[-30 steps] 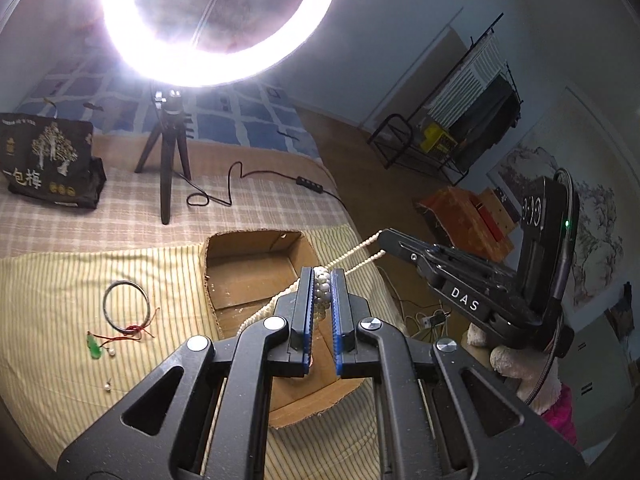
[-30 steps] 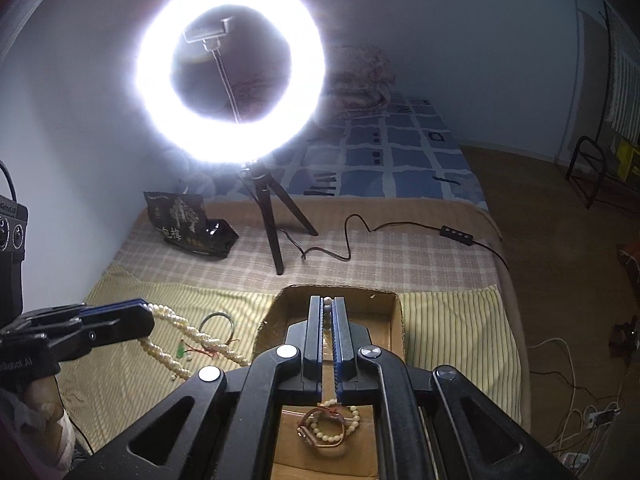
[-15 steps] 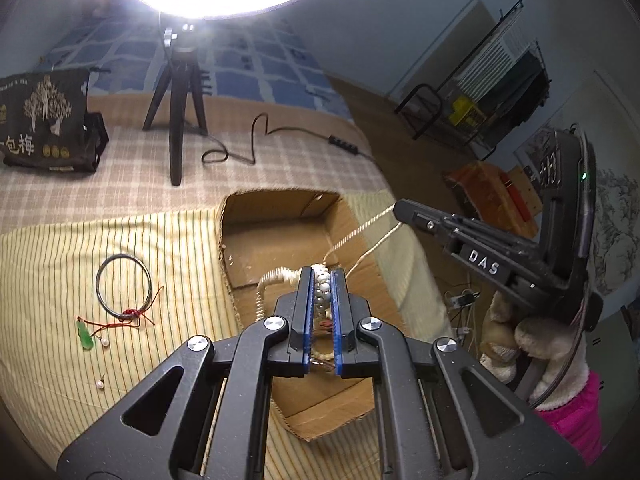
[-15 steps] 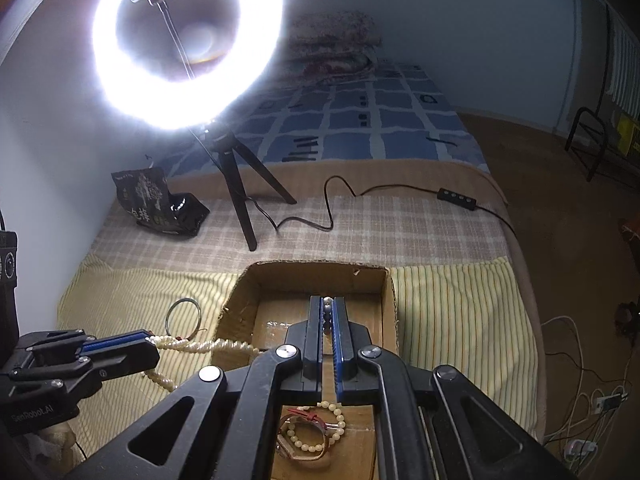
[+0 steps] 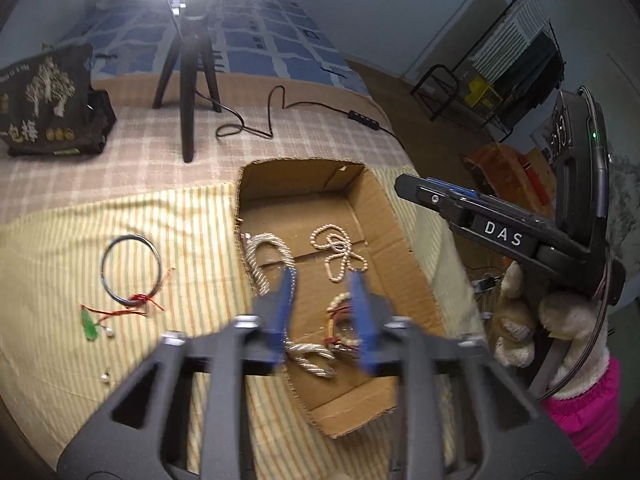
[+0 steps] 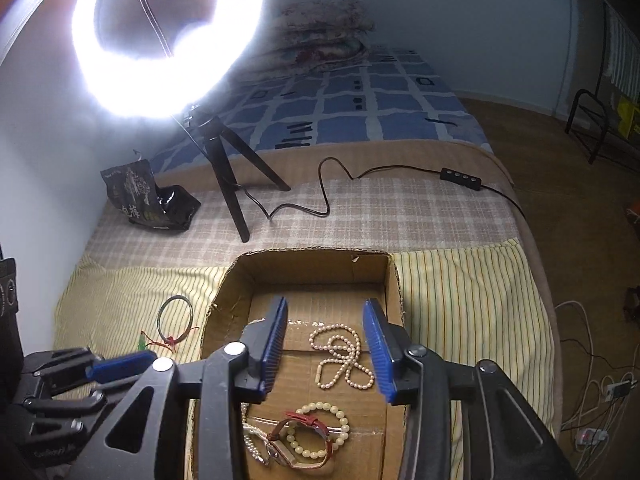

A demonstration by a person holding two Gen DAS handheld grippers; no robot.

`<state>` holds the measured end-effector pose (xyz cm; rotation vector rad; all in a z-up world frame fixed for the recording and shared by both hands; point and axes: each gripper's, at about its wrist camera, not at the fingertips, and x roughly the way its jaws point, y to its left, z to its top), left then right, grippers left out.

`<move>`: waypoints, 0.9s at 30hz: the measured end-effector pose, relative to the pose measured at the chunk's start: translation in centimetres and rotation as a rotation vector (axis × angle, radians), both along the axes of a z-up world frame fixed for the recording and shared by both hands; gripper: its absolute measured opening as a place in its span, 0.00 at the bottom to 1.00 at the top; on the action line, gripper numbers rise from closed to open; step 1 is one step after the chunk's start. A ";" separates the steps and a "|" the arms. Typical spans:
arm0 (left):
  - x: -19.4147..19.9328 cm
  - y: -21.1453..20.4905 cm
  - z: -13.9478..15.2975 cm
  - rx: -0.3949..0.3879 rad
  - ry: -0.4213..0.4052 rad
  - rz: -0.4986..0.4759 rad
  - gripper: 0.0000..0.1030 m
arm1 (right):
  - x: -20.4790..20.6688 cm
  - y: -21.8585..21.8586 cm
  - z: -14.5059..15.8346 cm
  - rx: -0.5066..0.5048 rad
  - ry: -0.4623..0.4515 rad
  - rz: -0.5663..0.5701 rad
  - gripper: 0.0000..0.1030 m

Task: Organize jewelry
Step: 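Lower both grippers into the box and open them to release the pearls, then withdraw both open grippers from the box toward the remaining jewelry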

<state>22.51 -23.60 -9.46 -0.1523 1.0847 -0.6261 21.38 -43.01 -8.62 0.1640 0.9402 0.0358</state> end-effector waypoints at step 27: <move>-2.0 10.1 0.3 0.152 -0.111 0.101 0.53 | -4.0 3.5 2.3 -0.092 -0.076 -0.018 0.98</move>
